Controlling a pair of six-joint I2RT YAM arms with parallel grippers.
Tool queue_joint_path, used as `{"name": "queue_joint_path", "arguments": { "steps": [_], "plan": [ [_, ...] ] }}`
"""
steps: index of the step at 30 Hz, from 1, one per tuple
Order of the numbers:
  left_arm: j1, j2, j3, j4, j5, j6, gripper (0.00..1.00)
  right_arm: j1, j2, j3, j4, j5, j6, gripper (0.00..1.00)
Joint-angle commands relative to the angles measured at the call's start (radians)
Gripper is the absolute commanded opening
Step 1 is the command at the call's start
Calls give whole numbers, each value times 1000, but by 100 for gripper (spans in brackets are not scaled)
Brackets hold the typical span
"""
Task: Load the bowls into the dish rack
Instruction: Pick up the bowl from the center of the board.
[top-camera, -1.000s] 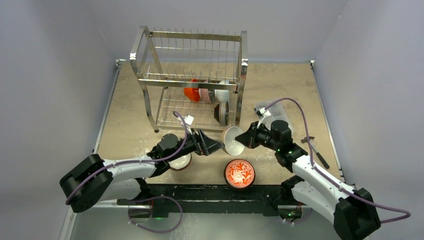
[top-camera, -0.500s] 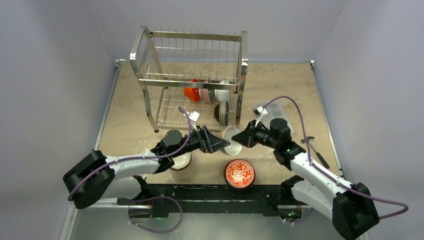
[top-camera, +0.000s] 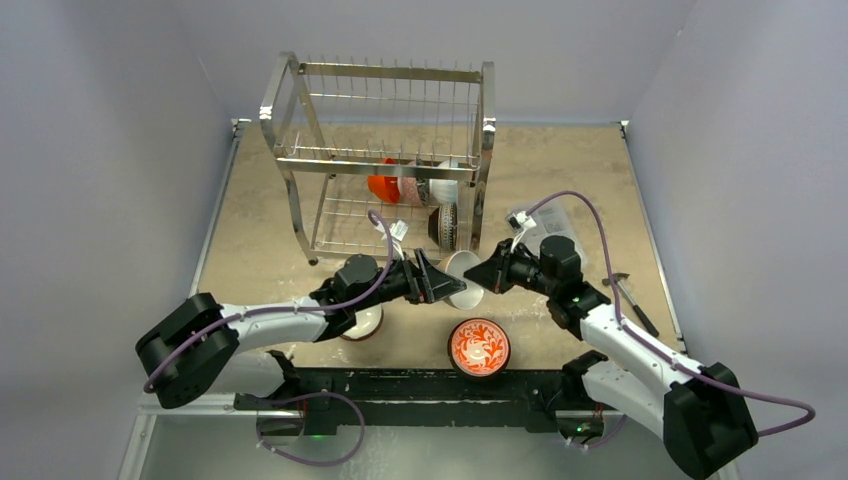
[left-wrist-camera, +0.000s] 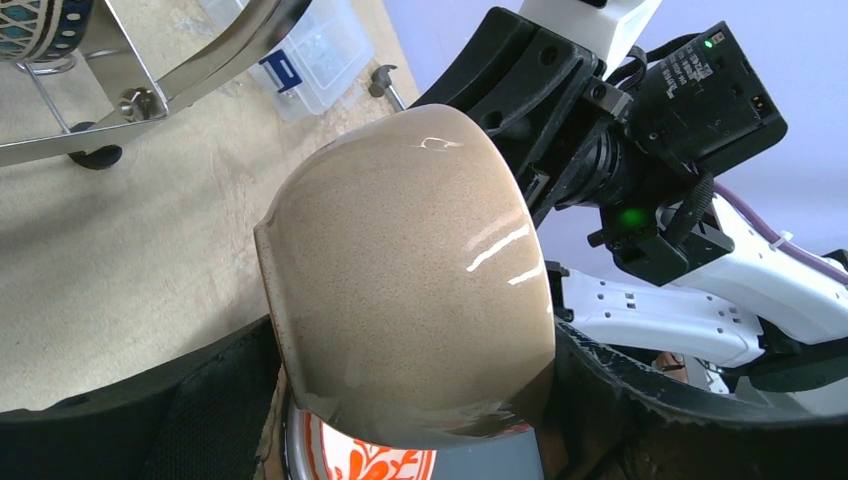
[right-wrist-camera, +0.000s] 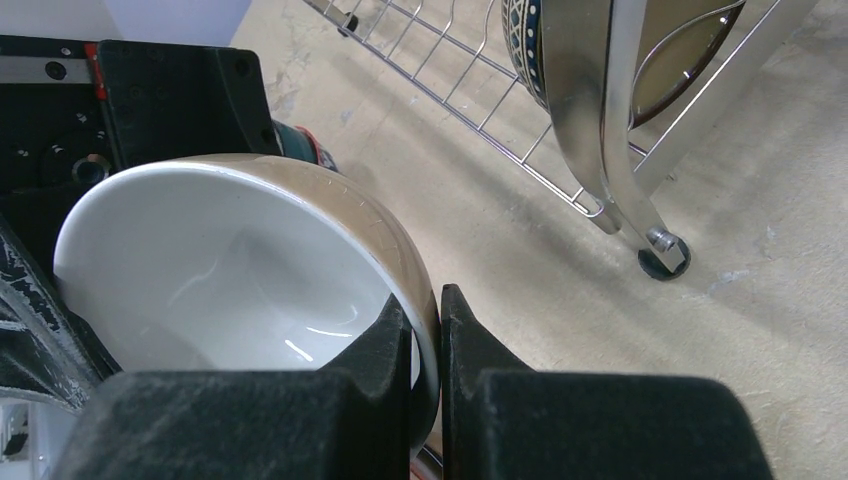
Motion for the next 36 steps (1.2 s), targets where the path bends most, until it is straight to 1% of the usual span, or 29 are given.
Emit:
{"name": "queue_joint_path", "arguments": {
  "steps": [1, 4, 10, 12, 14, 17, 19, 20, 21, 23, 24, 28, 30, 32, 35, 36],
  "plan": [
    [-7, 21, 33, 13, 14, -4, 79, 5, -6, 45, 119, -18, 29, 0],
    [-8, 43, 37, 29, 26, -11, 78, 4, 7, 40, 141, -21, 36, 0],
    [-9, 63, 52, 8, 19, -18, 85, 4, 16, 41, 143, -21, 37, 0],
    [-9, 72, 59, 6, 20, -17, 85, 4, 17, 36, 145, -17, 38, 0],
    [-10, 79, 60, 13, 21, -19, 83, 4, 18, 32, 150, -18, 39, 0],
    [-11, 90, 56, 35, 24, -22, 73, 4, 22, 30, 153, -19, 41, 0],
    [-10, 102, 53, 53, 31, -26, 60, 4, 25, 28, 154, -20, 42, 0],
    [-10, 107, 51, 64, 34, -29, 52, 4, 26, 27, 155, -20, 42, 0],
    [-10, 111, 48, 72, 34, -34, 47, 4, 27, 27, 155, -19, 43, 0],
    [-10, 120, 37, 93, 35, -54, 39, 4, 29, 27, 150, -16, 46, 0],
    [-10, 123, 29, 112, 36, -64, 35, 4, 29, 29, 144, -16, 50, 2],
    [-10, 135, -7, 184, 26, -95, 23, 4, 23, 22, 137, -13, 53, 17],
    [-10, 140, -19, 198, 21, -106, 18, 4, 14, 17, 134, -8, 58, 21],
    [-11, 142, -29, 209, 18, -115, 10, 4, 8, 10, 135, -8, 65, 25],
    [-11, 141, -47, 226, 11, -125, 0, 4, 2, 7, 133, -7, 68, 32],
    [-9, 141, -51, 231, 7, -127, 0, 4, 0, 6, 132, -4, 68, 36]
  ]
}}
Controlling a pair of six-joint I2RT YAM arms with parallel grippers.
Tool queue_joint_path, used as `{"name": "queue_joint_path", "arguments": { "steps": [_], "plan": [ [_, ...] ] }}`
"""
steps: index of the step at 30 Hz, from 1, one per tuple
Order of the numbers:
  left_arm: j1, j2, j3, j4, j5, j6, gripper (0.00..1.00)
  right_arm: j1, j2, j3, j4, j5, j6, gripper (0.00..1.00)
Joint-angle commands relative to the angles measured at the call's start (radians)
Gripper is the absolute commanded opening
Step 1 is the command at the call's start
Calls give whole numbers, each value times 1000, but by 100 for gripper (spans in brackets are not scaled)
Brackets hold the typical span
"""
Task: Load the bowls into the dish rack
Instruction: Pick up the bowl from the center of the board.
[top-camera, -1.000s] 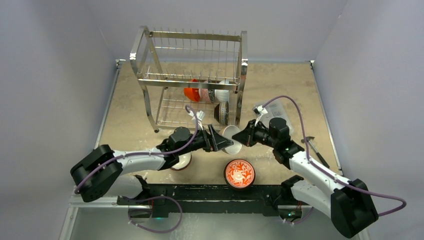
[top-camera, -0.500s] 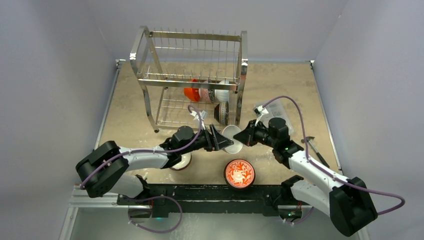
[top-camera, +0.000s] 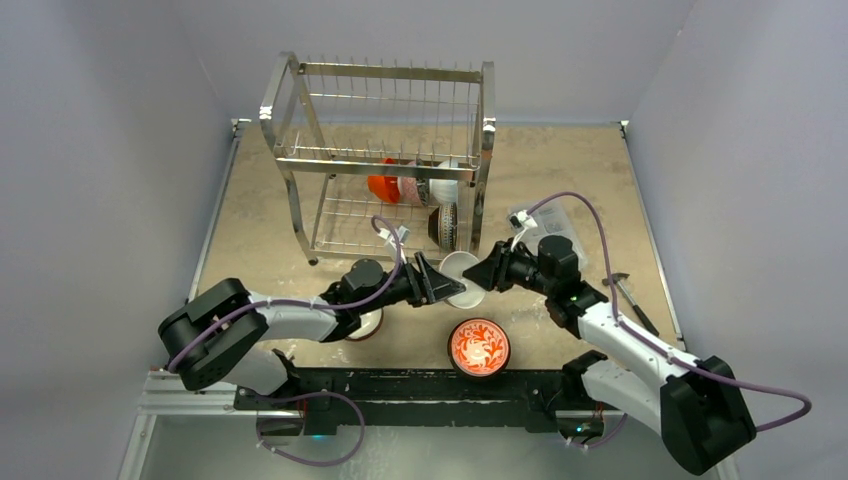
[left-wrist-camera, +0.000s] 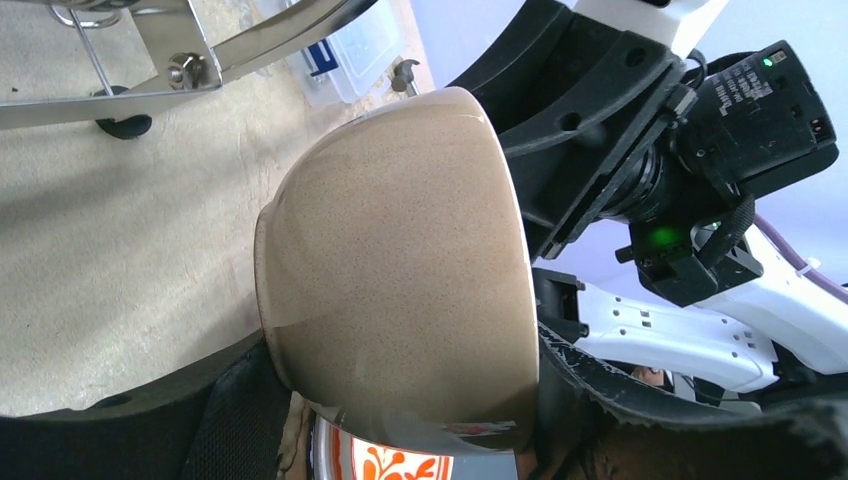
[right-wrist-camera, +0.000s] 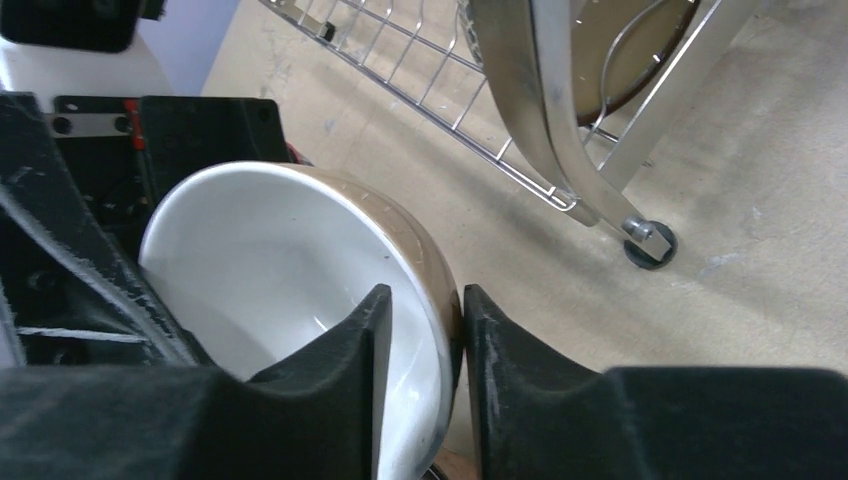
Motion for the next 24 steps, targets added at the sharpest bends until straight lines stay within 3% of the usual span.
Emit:
{"name": "queue_joint_path", "arguments": {
  "steps": [1, 11, 24],
  "plan": [
    [-7, 7, -25, 90, 10, -38, 0, 10, -37, 11, 122, -45, 32, 38],
    [-2, 27, -42, 130, 15, -61, 0, 10, -72, -9, 100, -25, 41, 61],
    [34, 58, -119, 268, 40, -122, 0, 10, -170, -30, 15, 3, 29, 82]
  ]
}}
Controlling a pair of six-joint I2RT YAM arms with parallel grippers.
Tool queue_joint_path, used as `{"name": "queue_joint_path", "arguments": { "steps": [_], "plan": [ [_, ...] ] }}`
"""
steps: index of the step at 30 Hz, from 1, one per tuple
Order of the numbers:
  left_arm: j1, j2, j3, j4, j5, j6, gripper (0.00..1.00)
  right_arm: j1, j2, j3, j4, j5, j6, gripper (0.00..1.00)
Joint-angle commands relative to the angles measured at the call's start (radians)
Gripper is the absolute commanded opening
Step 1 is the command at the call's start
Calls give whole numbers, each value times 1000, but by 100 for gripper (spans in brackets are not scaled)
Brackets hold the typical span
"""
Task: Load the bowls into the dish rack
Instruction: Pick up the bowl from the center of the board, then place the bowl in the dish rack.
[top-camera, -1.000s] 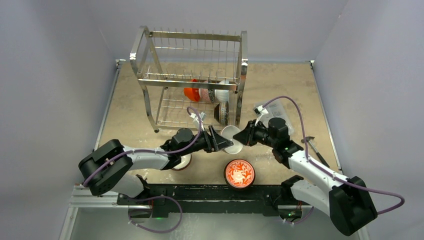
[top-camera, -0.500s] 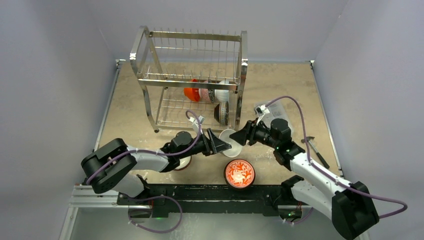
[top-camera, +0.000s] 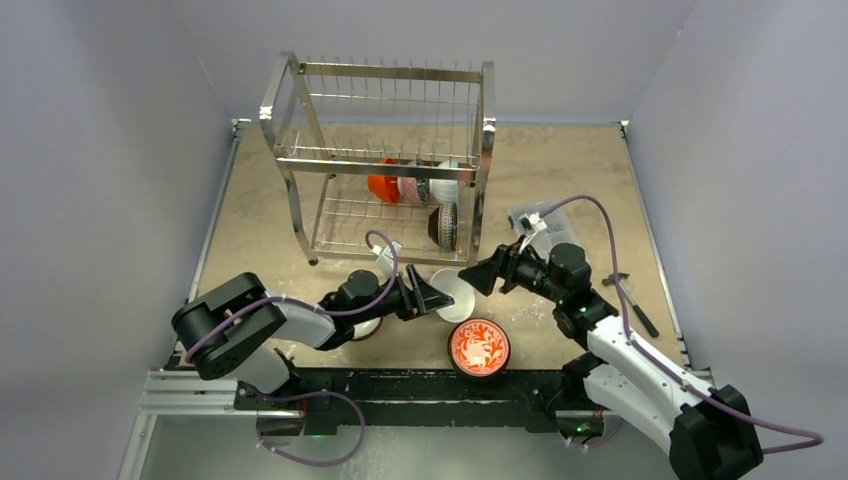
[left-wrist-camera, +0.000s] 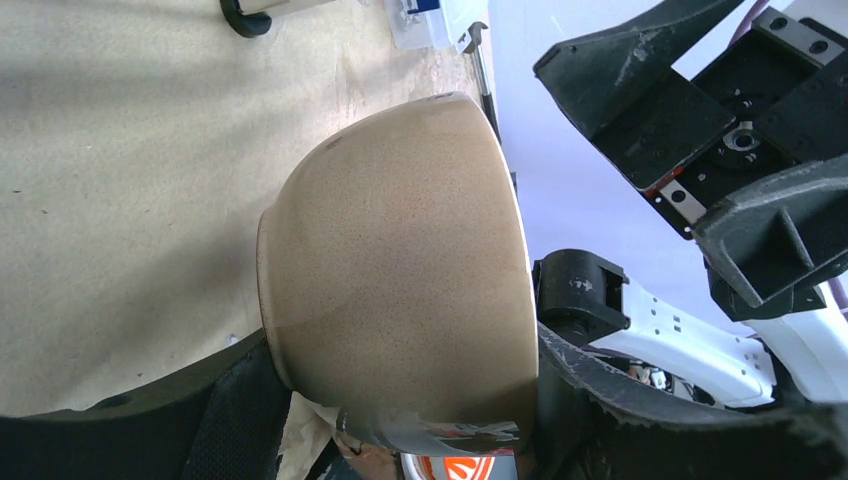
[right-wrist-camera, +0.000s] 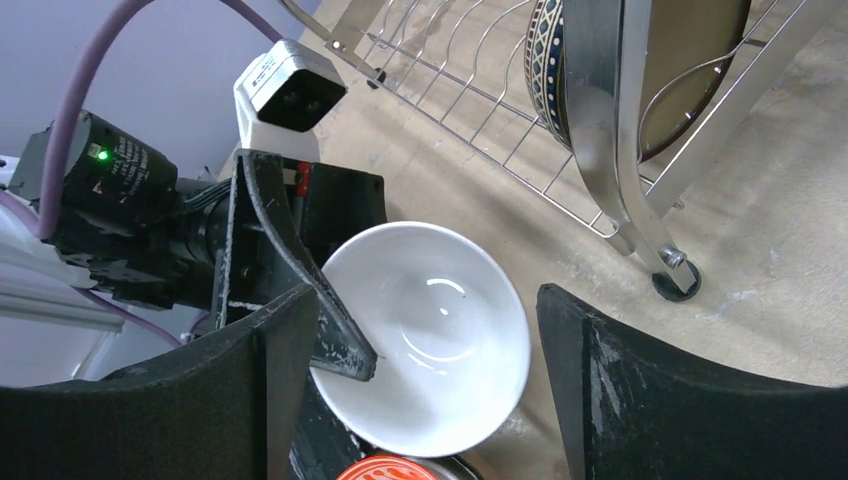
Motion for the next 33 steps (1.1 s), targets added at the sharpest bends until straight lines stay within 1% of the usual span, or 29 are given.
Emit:
{"name": "queue_joint_path", "arguments": {
  "steps": [1, 7, 10, 12, 14, 17, 22, 26, 31, 33],
  "plan": [
    [17, -22, -8, 174, 20, -38, 0, 3, -39, 0, -26, 4, -8, 83],
    [35, -70, -12, 118, 24, -15, 0, 3, -60, 7, -31, 16, -12, 90],
    [40, -117, -1, 31, 14, 17, 0, 4, -65, -6, -24, 20, -5, 93],
    [43, -148, 7, -18, 15, 33, 0, 4, -70, -18, -10, 19, 11, 97],
    [48, -180, 17, -76, 14, 54, 0, 3, -76, -32, 13, 17, 25, 99],
    [63, -222, 20, -139, 8, 69, 0, 3, -76, -35, 23, 8, 30, 99],
    [107, -264, 10, -173, 30, 88, 0, 3, -71, -12, -12, 2, 8, 99],
    [164, -289, -7, -187, 66, 93, 0, 3, -74, 0, -44, 10, 1, 99],
    [215, -323, -14, -206, 86, 110, 0, 3, -60, -2, -39, 15, -4, 99],
    [230, -339, 0, -244, 100, 122, 0, 3, -51, 2, -42, 14, -7, 99]
  ]
}}
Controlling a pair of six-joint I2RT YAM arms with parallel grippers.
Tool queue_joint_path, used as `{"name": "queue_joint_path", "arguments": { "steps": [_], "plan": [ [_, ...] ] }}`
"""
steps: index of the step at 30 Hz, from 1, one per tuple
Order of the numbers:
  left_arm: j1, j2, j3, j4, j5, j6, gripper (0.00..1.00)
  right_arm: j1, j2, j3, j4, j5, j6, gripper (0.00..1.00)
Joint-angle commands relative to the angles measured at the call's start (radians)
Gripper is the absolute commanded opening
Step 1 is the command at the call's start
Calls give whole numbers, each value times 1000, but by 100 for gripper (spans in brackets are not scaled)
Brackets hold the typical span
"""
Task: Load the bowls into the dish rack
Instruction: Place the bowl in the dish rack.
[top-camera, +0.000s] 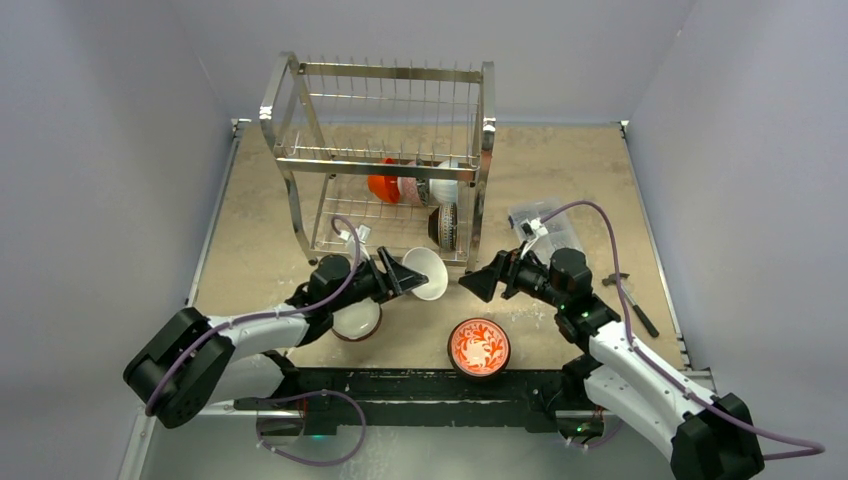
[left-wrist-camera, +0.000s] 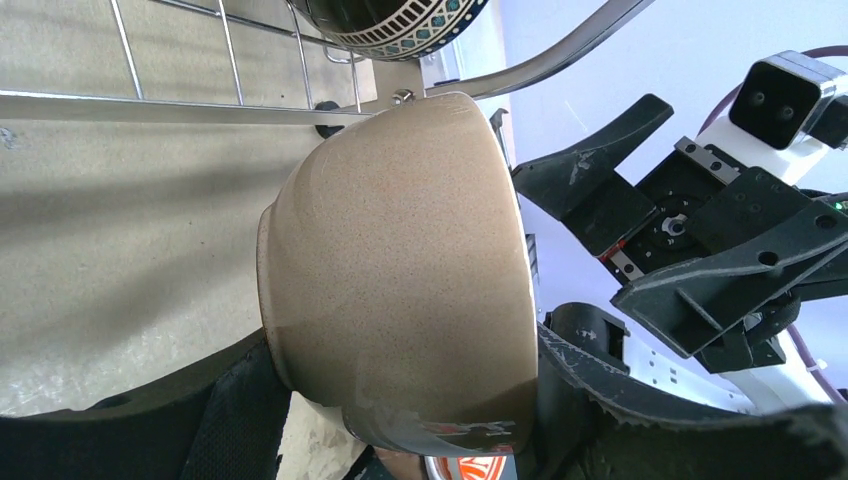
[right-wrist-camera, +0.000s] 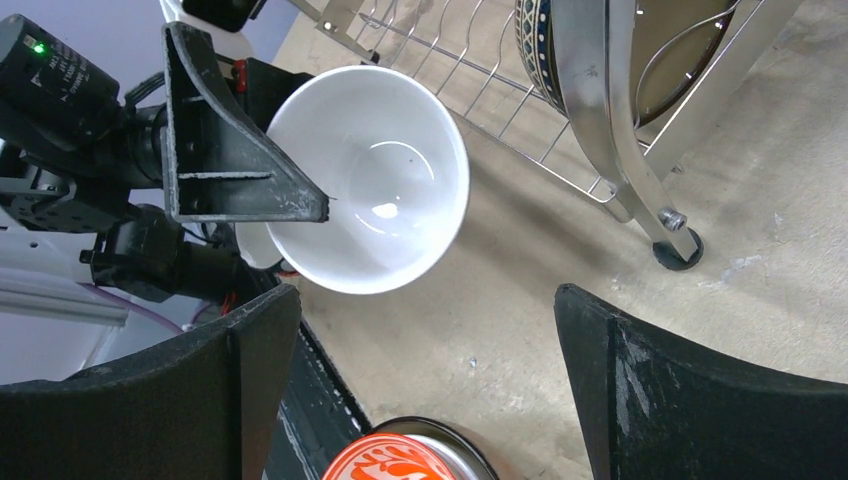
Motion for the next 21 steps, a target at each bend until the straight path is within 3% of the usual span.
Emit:
{"name": "queue_joint_path", "arguments": {
  "steps": [1, 12, 21],
  "plan": [
    [33, -65, 33, 25, 57, 49, 0, 3, 14, 34, 9, 11, -17, 99],
    [150, -114, 210, -275, 35, 250, 0, 3, 19, 34, 9, 25, -21, 99],
    [239, -62, 320, -320, 23, 333, 0, 3, 6, 36, -27, 32, -30, 99]
  ]
}}
